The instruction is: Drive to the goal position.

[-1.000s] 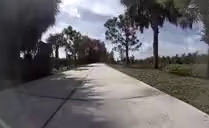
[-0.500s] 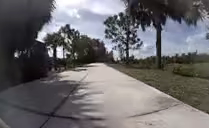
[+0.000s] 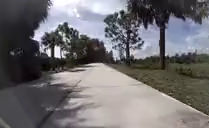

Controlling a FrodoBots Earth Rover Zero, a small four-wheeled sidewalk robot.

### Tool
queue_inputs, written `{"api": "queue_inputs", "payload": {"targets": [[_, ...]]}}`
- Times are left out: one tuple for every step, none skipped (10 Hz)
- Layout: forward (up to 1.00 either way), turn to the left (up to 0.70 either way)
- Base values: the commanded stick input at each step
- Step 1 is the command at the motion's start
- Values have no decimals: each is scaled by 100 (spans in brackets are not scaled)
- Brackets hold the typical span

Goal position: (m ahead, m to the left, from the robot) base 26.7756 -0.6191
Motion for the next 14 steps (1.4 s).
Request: {"api": "queue_inputs", "payload": {"targets": [[85,0],[85,0],[85,0],[85,0],[85,0],[85,0],[85,0],[85,0],[85,0],[85,0],[85,0],[85,0],[85,0],[85,0]]}}
